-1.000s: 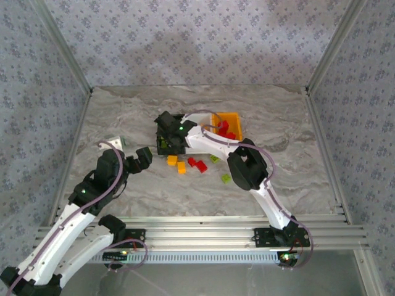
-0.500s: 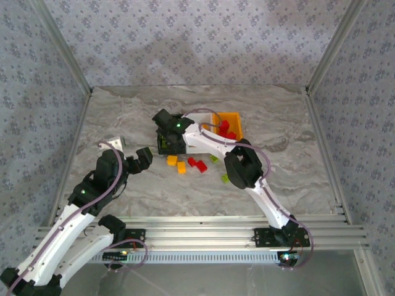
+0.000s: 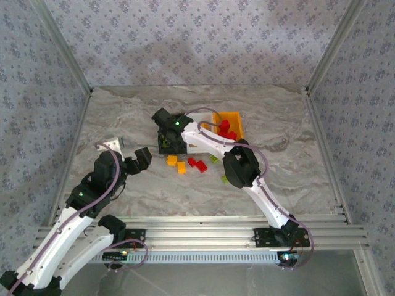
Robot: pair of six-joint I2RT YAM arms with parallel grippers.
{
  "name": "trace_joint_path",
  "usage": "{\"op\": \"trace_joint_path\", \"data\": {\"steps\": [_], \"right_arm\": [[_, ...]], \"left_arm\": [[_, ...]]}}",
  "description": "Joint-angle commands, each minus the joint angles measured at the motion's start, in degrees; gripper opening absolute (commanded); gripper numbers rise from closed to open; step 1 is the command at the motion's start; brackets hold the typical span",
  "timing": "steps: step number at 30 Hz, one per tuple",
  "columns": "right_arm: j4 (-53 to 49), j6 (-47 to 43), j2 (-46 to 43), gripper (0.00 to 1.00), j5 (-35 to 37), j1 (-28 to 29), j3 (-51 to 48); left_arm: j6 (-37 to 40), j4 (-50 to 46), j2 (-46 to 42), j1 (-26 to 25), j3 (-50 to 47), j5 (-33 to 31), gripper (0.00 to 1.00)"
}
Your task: Sort the legos into containers by color
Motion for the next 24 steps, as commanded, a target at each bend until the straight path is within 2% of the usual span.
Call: {"op": "trace_joint_path", "data": {"steps": [1, 20, 24], "right_arm": [[-3.94, 0.90, 3.30, 0.64, 2.51, -0.93, 0.30], [-1.18, 0.37, 2.54, 0.46, 1.78, -0.75, -0.97], [0.40, -2.64, 1.90, 0.41, 2.40, -0.56, -1.13]], "left_arm": [[-0.29, -1.31, -0.81, 0.29, 0.33, 0.39, 1.00], [-0.19, -2.08, -1.74, 0.27, 0.14, -0.19, 1.00], [-0.12, -2.00, -1.76, 0.27, 0.15, -0.30, 1.00]]}}
